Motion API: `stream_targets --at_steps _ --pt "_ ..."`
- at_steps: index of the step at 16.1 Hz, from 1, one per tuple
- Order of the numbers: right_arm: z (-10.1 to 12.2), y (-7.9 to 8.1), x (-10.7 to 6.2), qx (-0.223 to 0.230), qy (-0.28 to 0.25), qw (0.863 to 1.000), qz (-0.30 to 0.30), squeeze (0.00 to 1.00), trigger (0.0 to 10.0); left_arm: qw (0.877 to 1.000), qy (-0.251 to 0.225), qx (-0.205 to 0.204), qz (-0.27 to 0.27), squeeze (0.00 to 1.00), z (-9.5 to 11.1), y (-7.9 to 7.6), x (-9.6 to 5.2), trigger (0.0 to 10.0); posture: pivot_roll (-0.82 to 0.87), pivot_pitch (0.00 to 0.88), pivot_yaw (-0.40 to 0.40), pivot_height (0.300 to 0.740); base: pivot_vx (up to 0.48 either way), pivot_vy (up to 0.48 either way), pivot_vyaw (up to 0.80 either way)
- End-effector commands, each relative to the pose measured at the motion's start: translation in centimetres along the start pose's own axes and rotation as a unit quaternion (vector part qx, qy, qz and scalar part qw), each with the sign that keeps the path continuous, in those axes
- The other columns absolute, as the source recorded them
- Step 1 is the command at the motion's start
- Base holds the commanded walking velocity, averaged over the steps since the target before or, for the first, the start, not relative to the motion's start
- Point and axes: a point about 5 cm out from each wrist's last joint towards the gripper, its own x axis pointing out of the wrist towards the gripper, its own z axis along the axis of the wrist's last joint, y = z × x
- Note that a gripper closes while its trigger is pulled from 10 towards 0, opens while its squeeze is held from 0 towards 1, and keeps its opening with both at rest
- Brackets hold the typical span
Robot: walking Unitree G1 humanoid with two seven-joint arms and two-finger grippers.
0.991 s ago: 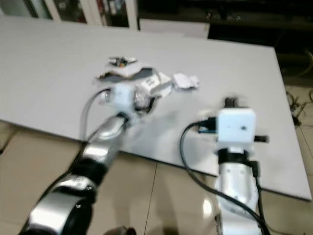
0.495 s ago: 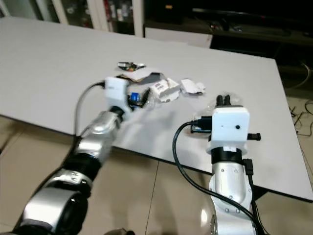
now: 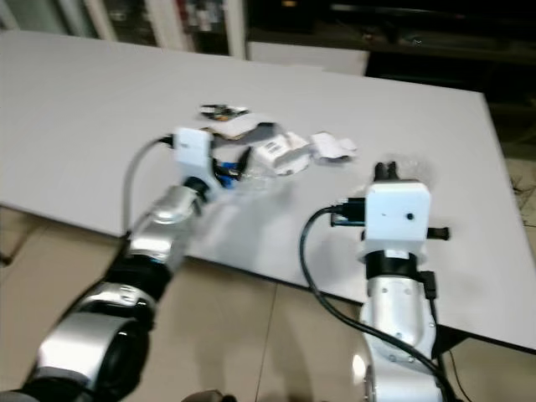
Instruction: Picking trash to rubbish bin
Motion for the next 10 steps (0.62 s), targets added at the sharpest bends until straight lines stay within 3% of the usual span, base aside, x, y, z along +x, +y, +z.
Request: stream_targets --at_steps 1,10 --pt "0.05 0.00 -0.04 0.006 -0.001 1.000 0.000 0.00 10.0 1.000 0.000 0.007 0.000 0.00 0.30 0.01 0.22 10.0 0.00 0.088 0.005 0.740 0.000 0.000 0.00" --pt "0.07 -0.06 -0.09 0.003 -0.001 1.000 0.001 0.00 10.0 1.000 0.003 0.013 -0.001 0.00 0.11 0.09 0.25 10.0 0.00 0.088 0.002 0.740 0.448 0.000 0.00"
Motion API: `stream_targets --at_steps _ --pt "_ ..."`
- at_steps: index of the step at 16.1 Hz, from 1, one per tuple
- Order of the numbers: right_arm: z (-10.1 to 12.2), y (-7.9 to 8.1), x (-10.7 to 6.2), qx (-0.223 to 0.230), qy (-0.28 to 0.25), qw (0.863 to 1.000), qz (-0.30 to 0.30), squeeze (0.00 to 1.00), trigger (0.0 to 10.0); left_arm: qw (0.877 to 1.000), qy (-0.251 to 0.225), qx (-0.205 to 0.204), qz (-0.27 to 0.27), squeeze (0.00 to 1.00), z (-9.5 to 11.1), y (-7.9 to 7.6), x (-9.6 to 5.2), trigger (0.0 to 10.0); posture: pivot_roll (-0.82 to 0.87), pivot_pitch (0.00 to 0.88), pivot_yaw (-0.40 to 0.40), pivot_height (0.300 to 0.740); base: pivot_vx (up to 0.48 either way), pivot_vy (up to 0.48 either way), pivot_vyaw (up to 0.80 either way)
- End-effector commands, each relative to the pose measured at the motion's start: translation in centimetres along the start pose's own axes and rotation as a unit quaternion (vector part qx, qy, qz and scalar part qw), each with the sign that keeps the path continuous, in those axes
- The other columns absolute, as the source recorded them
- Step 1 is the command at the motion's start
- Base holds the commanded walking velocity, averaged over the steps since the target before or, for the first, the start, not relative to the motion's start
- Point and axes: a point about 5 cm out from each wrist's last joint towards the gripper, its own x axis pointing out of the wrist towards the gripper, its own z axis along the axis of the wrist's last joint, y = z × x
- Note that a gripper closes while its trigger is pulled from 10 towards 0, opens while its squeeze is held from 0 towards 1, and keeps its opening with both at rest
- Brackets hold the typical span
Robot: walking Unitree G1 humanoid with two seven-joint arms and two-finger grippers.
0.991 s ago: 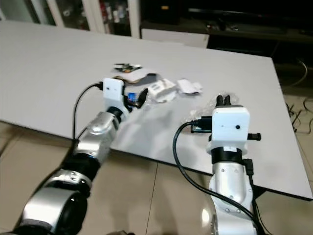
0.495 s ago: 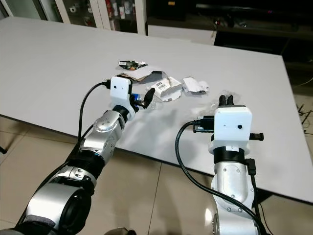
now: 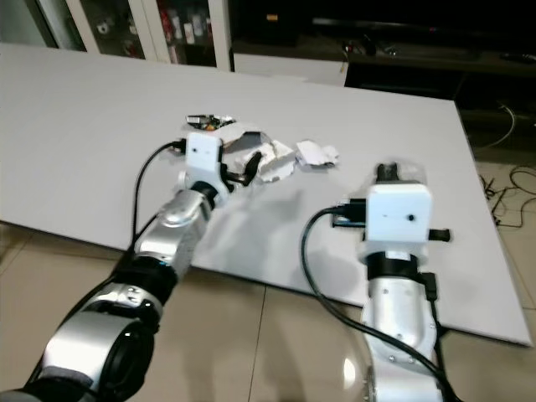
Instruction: Picking trash to rubbish bin
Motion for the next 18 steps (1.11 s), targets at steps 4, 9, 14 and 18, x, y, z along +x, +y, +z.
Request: stream_targets --at_steps 4,9,14,18 --pt "0.2 0.1 -0.1 0.005 -0.002 1.000 0.003 0.00 10.0 1.000 -0.018 -0.005 -0.006 0.00 1.1 0.1 0.3 10.0 -0.01 0.091 0.003 0.740 0.472 0.000 0.00" --pt "0.2 0.2 -0.3 0.003 0.000 1.000 0.005 0.00 10.0 0.999 -0.030 -0.014 -0.021 0.00 1.5 -0.3 0.4 10.0 -0.01 0.100 0.002 0.740 0.000 0.000 0.00" --pt "0.2 0.3 -0.4 0.005 0.002 1.000 0.007 0.00 10.0 1.000 -0.025 -0.012 -0.011 0.00 1.6 0.0 0.5 10.0 -0.01 0.105 0.004 0.740 0.000 0.000 0.00" --pt "0.1 0.4 -0.4 0.006 0.005 1.000 0.009 0.00 10.0 1.000 0.005 0.000 0.026 0.00 1.9 0.5 1.0 10.0 -0.01 0.110 0.005 0.740 0.000 0.000 0.00"
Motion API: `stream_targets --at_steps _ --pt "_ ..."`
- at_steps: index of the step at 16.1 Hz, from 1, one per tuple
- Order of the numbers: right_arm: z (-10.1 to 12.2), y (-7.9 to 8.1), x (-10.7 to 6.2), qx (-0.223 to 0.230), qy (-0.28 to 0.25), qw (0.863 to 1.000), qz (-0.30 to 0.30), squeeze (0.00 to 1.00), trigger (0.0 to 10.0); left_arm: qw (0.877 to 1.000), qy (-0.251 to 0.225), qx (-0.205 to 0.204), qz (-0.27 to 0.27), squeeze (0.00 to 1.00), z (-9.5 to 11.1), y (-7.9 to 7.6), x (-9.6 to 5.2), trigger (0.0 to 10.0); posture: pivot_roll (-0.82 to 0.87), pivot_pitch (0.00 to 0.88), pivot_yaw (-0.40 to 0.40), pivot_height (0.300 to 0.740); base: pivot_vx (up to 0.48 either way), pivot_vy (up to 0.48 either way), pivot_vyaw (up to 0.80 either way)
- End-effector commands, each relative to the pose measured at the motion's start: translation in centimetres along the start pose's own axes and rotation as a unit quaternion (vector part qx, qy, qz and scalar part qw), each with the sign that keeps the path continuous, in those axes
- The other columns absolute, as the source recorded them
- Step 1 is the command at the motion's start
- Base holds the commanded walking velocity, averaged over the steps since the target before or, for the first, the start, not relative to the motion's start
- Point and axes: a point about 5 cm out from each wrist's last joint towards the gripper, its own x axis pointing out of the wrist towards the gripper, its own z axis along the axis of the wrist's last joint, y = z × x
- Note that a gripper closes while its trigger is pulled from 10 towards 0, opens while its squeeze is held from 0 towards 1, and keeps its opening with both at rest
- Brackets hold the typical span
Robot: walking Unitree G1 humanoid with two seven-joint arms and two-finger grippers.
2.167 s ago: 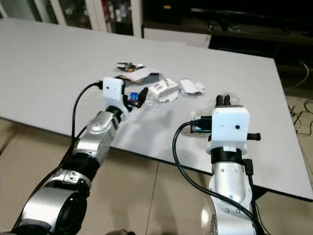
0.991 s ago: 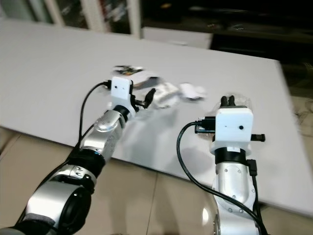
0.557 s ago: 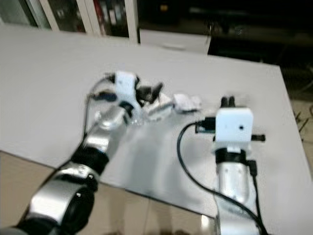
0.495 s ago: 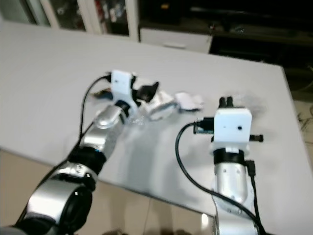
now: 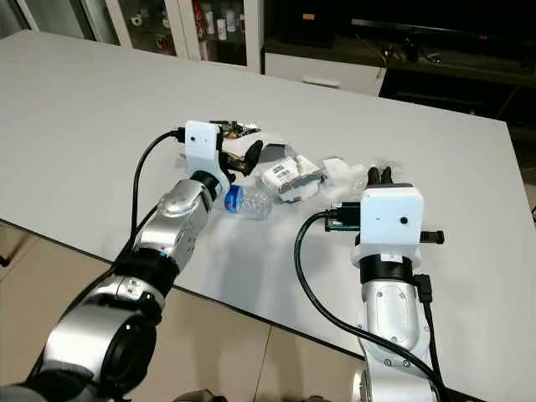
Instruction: Picking trash to rubbish bin
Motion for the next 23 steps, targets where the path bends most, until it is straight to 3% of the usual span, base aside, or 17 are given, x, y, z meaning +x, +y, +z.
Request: stream_targets --at_steps 1,4,9,12,15,20,23 --pt "0.1 -0.1 -0.2 -0.001 0.001 1.000 -0.003 0.00 10.0 1.000 0.008 0.013 0.006 0.00 0.6 0.1 0.4 10.0 -0.01 0.110 0.005 0.740 0.000 0.000 0.00" --pt "0.1 -0.2 -0.3 0.000 0.004 1.000 -0.002 0.00 10.0 0.999 0.025 0.043 -0.008 0.00 2.0 1.4 1.0 10.0 -0.01 0.121 0.002 0.740 0.000 0.000 0.00" --pt "-0.1 0.0 -0.2 0.003 0.007 1.000 0.002 0.00 10.0 0.995 0.014 0.098 -0.006 0.00 5.2 3.4 1.6 10.0 0.00 0.120 0.002 0.740 0.000 0.000 0.00" --pt "-0.1 0.2 -0.1 0.006 0.008 1.000 0.008 0.00 10.0 0.982 0.046 0.156 -0.092 0.00 4.3 2.7 1.3 10.0 0.02 0.122 -0.003 0.740 0.000 0.000 0.00" --pt "-0.3 0.6 0.1 0.012 0.010 1.000 0.025 0.00 10.0 0.968 0.048 0.192 -0.153 0.00 5.2 3.3 0.8 10.0 0.07 0.137 -0.024 0.740 0.000 0.000 0.00" --pt "-0.5 1.8 0.8 0.026 0.006 0.998 0.061 0.00 10.0 0.966 0.059 0.207 -0.144 0.00 5.5 5.5 -0.1 10.0 0.14 0.153 -0.047 0.740 0.000 0.000 0.00" --pt "-0.6 2.1 0.9 0.031 0.007 0.997 0.074 0.00 10.0 0.965 0.066 0.209 -0.146 0.00 4.8 5.8 -0.7 10.0 0.17 0.169 -0.058 0.740 0.000 0.000 0.00"
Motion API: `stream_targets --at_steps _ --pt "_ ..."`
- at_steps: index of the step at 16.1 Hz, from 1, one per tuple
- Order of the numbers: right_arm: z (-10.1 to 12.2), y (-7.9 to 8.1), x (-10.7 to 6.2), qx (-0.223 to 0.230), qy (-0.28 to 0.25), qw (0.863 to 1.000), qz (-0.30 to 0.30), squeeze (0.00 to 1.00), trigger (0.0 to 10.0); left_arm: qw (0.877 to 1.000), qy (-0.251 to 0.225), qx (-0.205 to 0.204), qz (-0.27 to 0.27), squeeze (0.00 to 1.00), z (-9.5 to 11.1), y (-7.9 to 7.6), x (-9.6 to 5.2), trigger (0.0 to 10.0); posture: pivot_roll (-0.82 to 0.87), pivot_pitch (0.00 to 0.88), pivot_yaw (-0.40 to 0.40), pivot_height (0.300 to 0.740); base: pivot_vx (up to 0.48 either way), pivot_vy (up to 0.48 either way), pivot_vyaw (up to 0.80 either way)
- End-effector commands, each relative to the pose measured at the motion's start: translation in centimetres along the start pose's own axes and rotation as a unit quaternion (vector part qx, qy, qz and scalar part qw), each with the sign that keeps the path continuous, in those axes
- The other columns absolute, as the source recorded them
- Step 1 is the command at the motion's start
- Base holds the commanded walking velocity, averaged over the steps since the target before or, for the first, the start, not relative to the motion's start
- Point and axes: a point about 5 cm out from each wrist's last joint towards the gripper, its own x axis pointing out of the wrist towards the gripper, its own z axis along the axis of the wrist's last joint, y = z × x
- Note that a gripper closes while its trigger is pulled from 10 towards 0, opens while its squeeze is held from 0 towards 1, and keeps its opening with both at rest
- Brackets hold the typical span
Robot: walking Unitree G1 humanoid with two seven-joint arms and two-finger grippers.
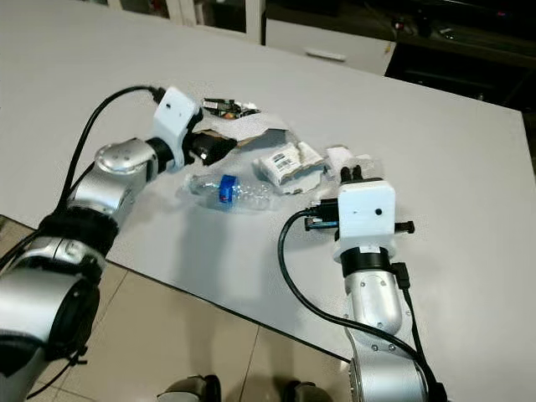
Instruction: Picking trash to rubbish bin
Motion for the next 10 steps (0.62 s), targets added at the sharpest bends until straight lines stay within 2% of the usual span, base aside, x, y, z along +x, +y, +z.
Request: stream_targets --at_steps 1,10 --pt "-0.2 0.1 0.0 0.002 0.001 1.000 0.008 0.00 10.0 1.000 -0.001 0.014 -0.014 0.00 0.4 -0.2 0.0 10.0 0.17 0.169 -0.058 0.740 0.000 0.000 0.00" --pt "-0.5 0.8 0.0 0.009 0.006 0.999 0.030 0.00 10.0 0.996 0.007 0.041 -0.079 0.00 -0.4 -1.6 -0.6 10.0 0.18 0.188 -0.070 0.740 0.000 0.000 0.00"
